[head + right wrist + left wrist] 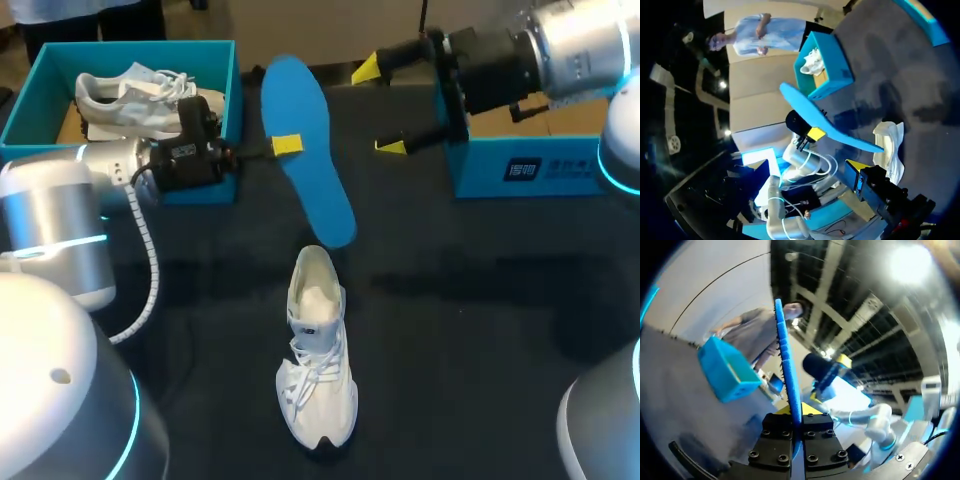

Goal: Take the shoe out of the shoebox, open the shoe tongue, remove and reinsert the insole, then place the shoe into the shoebox

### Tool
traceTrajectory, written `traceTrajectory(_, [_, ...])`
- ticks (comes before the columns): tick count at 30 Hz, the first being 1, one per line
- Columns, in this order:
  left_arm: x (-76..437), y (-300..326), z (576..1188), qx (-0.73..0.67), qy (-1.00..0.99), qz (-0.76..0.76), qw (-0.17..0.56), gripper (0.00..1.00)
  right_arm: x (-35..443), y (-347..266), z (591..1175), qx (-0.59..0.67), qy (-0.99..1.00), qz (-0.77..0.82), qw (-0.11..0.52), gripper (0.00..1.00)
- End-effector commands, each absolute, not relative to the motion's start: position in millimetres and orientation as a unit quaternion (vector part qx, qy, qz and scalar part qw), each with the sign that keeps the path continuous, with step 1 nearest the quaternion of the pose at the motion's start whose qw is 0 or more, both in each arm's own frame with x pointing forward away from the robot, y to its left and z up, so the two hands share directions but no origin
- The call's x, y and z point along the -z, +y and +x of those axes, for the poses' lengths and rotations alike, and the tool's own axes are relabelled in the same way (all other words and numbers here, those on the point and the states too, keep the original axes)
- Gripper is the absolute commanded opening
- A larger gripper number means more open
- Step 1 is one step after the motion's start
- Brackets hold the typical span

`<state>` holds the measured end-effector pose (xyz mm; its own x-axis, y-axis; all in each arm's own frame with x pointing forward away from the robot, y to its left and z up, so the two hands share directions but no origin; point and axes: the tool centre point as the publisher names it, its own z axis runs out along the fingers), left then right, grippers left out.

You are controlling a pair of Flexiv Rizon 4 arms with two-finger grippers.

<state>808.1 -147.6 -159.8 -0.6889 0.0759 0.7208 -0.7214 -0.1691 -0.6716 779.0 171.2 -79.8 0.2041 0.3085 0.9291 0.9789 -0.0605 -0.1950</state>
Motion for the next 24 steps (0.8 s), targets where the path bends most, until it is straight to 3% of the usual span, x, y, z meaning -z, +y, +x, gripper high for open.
traceTrajectory(1, [153.0,-135.5,805.3,-0.755,-0.603,0.167,0.197,0.0,87.4,166.6,778.9,0.434,-0.464,-0.58,0.51,1.0])
traceTrajectory(11, [132.0,-123.9,810.8,-0.753,-0.652,0.041,0.075,0.0,94.3,162.7,785.2,0.457,-0.468,-0.537,0.533,1.0])
traceTrajectory(24, [132.0,-123.9,810.8,-0.753,-0.652,0.041,0.075,0.0,94.3,162.7,785.2,0.457,-0.468,-0.537,0.533,1.0])
